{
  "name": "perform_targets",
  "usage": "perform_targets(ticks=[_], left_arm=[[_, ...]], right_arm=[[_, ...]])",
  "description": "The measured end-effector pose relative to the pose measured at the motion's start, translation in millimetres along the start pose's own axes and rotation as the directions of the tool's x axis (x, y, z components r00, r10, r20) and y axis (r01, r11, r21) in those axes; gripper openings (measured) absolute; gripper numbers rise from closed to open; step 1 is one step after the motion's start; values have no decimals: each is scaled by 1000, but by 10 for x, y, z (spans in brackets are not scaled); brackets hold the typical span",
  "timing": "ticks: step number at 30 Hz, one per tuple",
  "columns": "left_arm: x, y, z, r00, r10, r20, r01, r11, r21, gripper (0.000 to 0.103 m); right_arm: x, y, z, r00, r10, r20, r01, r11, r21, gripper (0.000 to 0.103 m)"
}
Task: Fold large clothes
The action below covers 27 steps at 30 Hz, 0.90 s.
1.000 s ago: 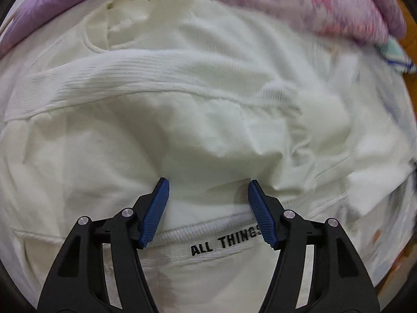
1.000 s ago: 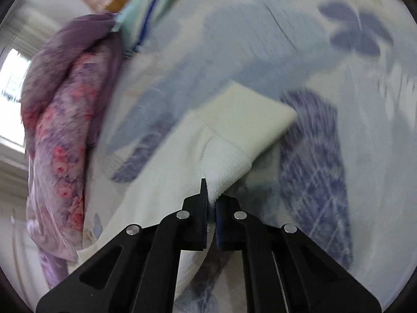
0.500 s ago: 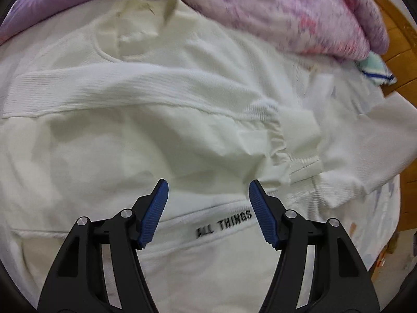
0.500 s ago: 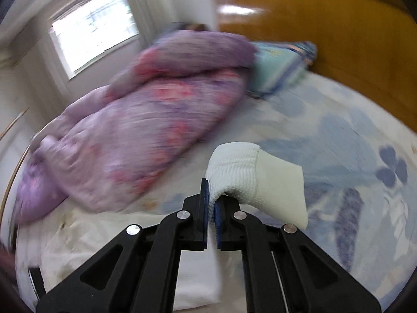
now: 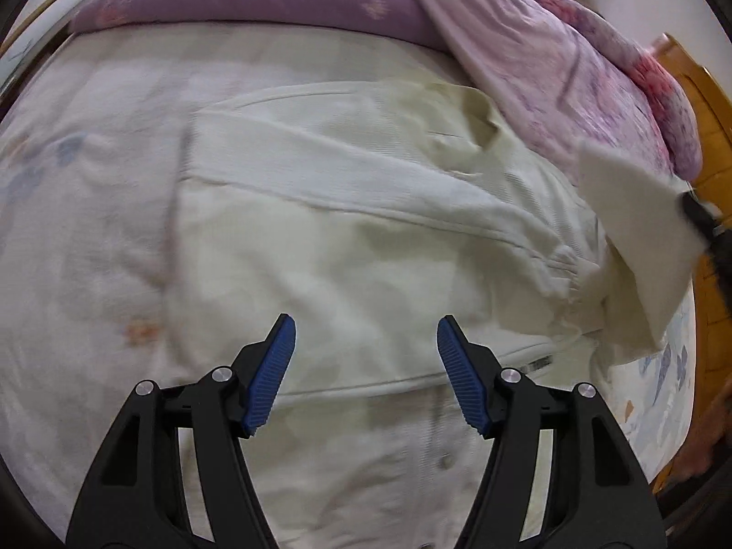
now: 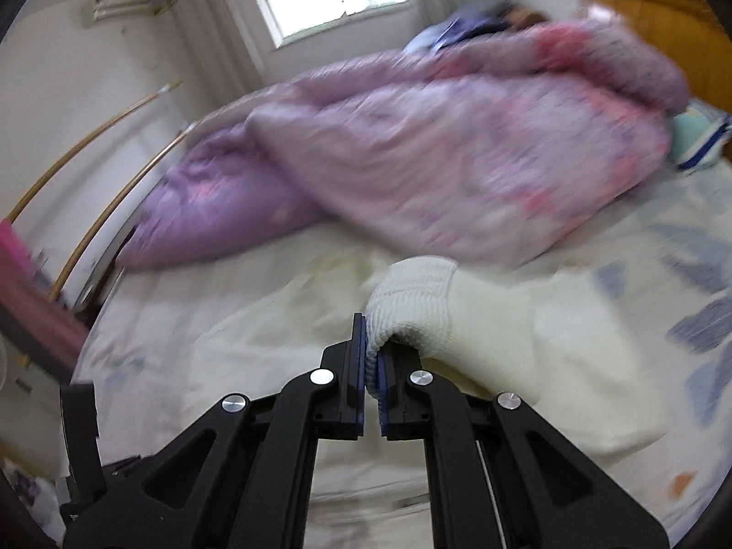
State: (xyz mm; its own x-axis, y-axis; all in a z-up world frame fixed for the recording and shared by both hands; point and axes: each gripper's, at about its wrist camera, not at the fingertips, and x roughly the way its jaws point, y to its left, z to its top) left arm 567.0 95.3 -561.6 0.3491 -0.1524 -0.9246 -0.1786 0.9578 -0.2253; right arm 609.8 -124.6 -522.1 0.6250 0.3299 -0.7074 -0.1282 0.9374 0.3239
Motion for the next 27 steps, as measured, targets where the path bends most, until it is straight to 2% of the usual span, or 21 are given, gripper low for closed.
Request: perform_targets(ticks=[3, 6, 7, 8, 9, 10, 12, 13, 14, 16, 17, 20, 22, 24, 25, 27], left_arm=[[-58, 299, -41, 1000, 14, 6, -14, 999, -30, 65], [-90, 574, -105, 999, 35, -3, -35, 998, -55, 65], [-85, 628, -118, 999, 39, -8, -39, 997, -63, 65], [-83, 685, -132, 999, 42, -12, -43, 996, -72, 65], [-78, 729, -142, 999, 45, -14, -46, 996, -81, 66], [-85, 780, -157, 999, 51, -13, -52, 995, -90, 66], [-117, 840, -176, 999, 54, -7, -54, 993, -105, 66], [-137, 863, -183, 999, 46, -3, -46, 992, -117, 65], [-148, 868, -183, 999, 40, -1, -39, 991, -124, 66], [-148, 812, -175, 999, 32, -1, -32, 992, -126, 66], [-142, 755, -171, 1000, 26, -4, -26, 992, -120, 66], [-103, 502, -151, 1000, 9, -4, -9, 996, -91, 66], [-43, 277, -149, 1000, -11, -13, 10, 998, -56, 66], [37, 35, -158, 999, -20, -25, 20, 1000, -6, 66], [95, -128, -170, 999, -22, -35, 23, 999, 30, 66], [182, -426, -200, 999, -14, -33, 18, 994, 110, 66]], right_arm=[[344, 348, -269, 995, 45, -93, -48, 999, -22, 4], [719, 628, -608, 974, 63, -216, -76, 996, -50, 4], [864, 663, -713, 963, 43, -267, -58, 997, -52, 8], [1014, 658, -810, 942, 27, -335, -40, 999, -33, 8], [1129, 619, -891, 916, 43, -398, -37, 999, 23, 9], [1151, 589, -929, 908, 59, -414, -37, 998, 60, 9], [1106, 550, -931, 907, 90, -411, -55, 994, 96, 14], [1025, 537, -904, 908, 106, -405, -69, 992, 106, 20], [967, 516, -866, 906, 110, -409, -70, 991, 111, 40], [839, 477, -819, 907, 61, -416, -25, 996, 91, 72], [759, 434, -796, 910, 62, -409, -33, 996, 79, 72], [602, 209, -823, 898, 67, -434, -31, 996, 89, 72], [475, -3, -858, 909, 37, -415, 3, 995, 96, 72], [315, -256, -852, 927, -32, -374, 68, 994, 83, 72], [208, -433, -833, 939, -50, -340, 83, 993, 84, 70], [60, -706, -789, 948, -94, -304, 126, 988, 86, 69]])
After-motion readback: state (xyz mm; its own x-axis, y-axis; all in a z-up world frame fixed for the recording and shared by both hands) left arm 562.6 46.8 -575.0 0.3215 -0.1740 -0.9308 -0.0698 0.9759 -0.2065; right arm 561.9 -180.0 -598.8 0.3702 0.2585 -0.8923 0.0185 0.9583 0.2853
